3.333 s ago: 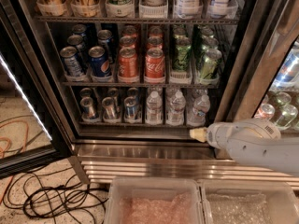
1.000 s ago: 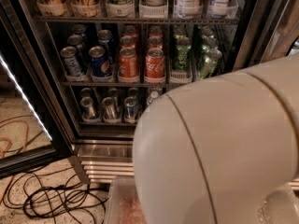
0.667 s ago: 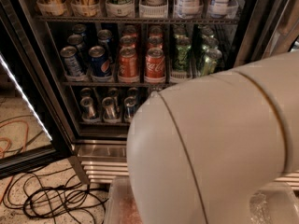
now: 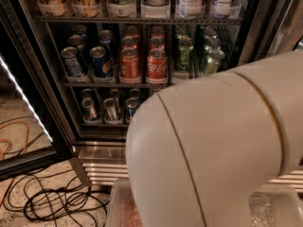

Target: Pick water bottle from bottom shelf of fridge

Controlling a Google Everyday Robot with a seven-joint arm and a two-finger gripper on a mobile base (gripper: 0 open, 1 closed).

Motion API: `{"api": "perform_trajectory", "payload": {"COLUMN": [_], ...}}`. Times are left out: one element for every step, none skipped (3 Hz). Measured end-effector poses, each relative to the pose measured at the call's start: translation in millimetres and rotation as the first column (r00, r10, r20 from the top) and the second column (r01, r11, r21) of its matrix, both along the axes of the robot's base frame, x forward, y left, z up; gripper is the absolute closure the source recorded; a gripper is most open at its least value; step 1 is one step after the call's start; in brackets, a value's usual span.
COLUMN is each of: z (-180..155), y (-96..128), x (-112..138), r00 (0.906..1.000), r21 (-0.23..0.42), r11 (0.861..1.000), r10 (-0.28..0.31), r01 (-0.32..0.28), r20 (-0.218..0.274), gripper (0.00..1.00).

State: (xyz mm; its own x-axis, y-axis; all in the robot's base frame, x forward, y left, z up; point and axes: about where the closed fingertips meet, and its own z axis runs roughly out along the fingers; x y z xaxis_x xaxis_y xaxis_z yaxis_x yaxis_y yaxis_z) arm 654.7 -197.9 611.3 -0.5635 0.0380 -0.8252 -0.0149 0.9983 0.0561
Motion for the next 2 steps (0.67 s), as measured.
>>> {"api": "perform_trajectory", "payload": {"z": [2.9, 2.3], "y": [-0.8, -4.6], "x": [6.0, 11.4], "r00": [0.9998, 0.9995], "r21": [0.004, 0.004], "r11": [1.000, 1.000], "r10": [-0.008, -0.019], "r01": [0.008, 0.019], "r20": [0.016, 0.024], "gripper": [0.33, 0.34]}}
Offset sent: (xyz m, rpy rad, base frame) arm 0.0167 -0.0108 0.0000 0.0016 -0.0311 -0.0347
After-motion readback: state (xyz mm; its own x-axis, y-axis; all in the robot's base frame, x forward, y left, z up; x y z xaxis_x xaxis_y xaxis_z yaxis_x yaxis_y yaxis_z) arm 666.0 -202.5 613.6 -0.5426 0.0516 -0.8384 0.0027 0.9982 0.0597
